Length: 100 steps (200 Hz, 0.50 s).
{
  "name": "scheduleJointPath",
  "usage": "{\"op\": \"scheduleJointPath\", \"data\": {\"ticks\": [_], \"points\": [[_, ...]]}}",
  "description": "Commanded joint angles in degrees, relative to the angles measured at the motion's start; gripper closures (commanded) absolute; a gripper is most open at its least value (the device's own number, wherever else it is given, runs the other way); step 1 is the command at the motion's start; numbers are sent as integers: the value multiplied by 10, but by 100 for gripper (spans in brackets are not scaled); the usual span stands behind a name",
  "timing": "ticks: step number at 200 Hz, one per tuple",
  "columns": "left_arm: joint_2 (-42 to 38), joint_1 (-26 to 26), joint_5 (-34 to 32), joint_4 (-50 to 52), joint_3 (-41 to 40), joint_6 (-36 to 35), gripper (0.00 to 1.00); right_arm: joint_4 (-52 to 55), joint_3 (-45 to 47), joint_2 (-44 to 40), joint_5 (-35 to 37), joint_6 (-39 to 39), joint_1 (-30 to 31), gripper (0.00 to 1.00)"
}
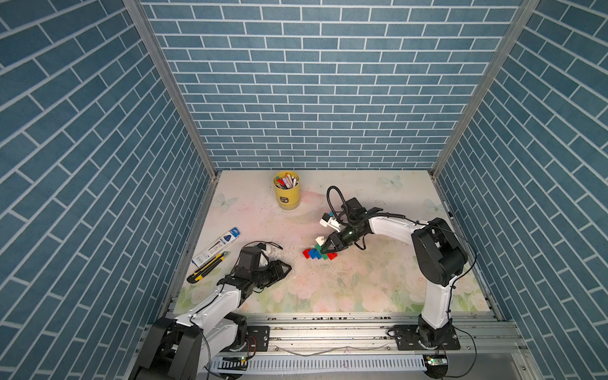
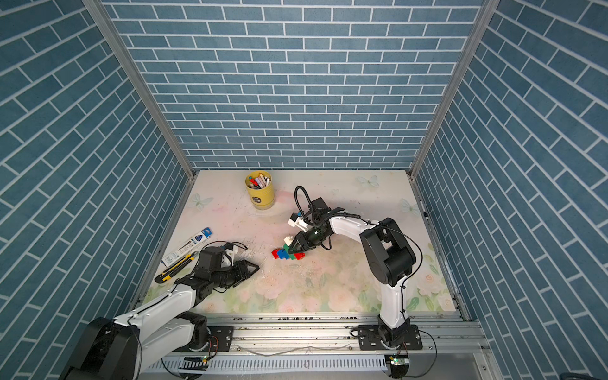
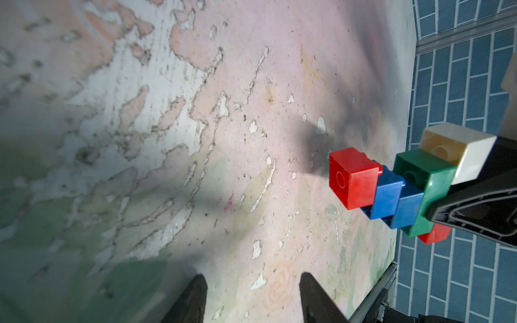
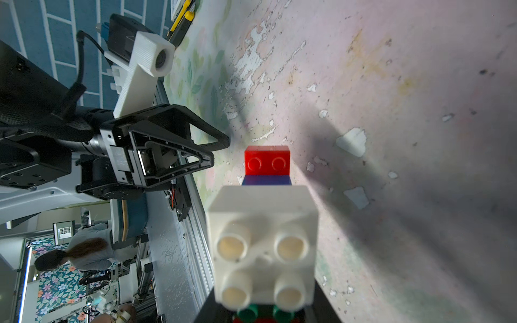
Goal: Assemble the letter y with lego
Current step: Place the lego brick at the center of the board.
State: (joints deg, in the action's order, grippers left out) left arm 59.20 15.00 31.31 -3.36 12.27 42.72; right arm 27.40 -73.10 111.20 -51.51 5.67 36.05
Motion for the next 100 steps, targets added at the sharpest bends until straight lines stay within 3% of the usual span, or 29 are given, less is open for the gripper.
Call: {"op": "scheduleJointPath", "data": {"ticks": [1, 100], "points": [[6, -4, 2, -4, 9, -5, 44, -15, 5, 16, -37, -7, -7, 76], [7, -4, -2, -1, 6, -8, 44, -36, 11, 45, -69, -3, -23, 71]]}}
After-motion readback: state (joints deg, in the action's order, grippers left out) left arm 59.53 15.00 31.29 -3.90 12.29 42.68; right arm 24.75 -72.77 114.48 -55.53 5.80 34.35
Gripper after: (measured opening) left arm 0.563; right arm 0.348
